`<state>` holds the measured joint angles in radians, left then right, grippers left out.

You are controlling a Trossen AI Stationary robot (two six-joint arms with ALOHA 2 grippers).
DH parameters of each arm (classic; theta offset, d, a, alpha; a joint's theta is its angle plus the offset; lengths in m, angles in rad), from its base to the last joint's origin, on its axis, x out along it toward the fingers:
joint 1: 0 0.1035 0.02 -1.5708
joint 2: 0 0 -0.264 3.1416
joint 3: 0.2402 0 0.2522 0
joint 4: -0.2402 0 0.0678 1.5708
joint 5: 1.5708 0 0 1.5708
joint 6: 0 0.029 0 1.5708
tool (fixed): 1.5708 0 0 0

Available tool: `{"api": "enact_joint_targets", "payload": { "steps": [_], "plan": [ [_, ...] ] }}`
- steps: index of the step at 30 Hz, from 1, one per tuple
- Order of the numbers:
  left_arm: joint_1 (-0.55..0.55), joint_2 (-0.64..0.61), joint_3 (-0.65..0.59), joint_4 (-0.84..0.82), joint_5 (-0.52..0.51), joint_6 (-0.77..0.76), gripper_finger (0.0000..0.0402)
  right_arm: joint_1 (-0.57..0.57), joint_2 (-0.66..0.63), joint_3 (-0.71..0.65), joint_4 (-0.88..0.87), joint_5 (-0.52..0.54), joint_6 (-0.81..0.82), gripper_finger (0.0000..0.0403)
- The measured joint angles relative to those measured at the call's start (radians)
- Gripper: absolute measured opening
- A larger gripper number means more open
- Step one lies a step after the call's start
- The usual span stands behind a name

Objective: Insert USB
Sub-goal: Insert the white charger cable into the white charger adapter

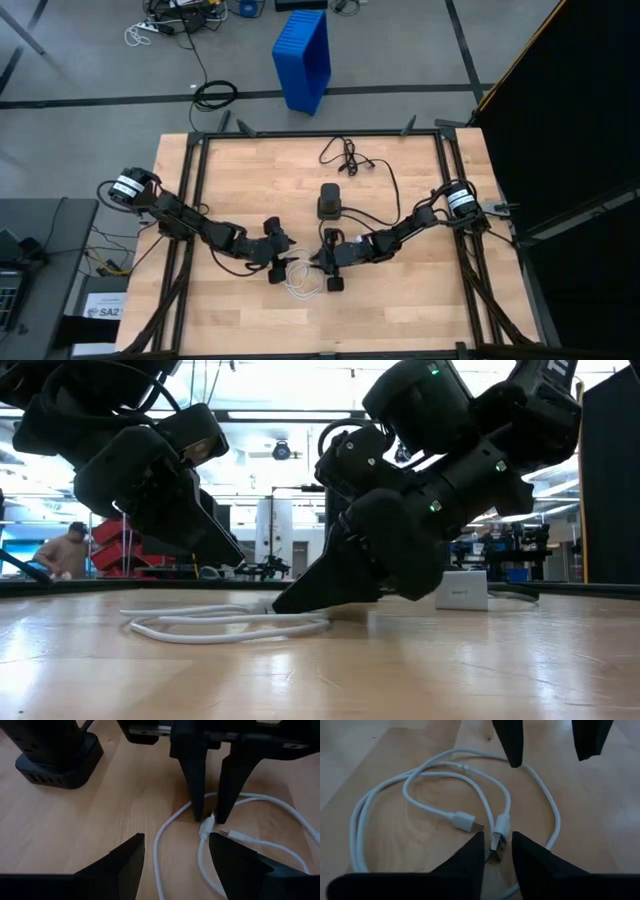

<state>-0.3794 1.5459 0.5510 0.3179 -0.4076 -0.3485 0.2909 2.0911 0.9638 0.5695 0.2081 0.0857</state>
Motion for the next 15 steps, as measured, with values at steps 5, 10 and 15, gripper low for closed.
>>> {"api": "enact_joint_targets", "payload": {
  "steps": [5,10,15],
  "plan": [
    [0.0,0.0,0.0,0.004,0.0,0.001,0.0207,0.0,0.0,-0.001,0.003,-0.003,-0.006,0.0007],
    [0.0,0.0,0.001,0.004,0.0,0.004,0.0207,-0.003,-0.005,-0.002,0.006,0.017,-0.008,0.0002],
    [-0.001,0.0,0.028,-0.002,0.016,0.057,0.0207,-0.008,-0.024,-0.003,0.021,0.039,0.0,0.0001]
  ]
}}
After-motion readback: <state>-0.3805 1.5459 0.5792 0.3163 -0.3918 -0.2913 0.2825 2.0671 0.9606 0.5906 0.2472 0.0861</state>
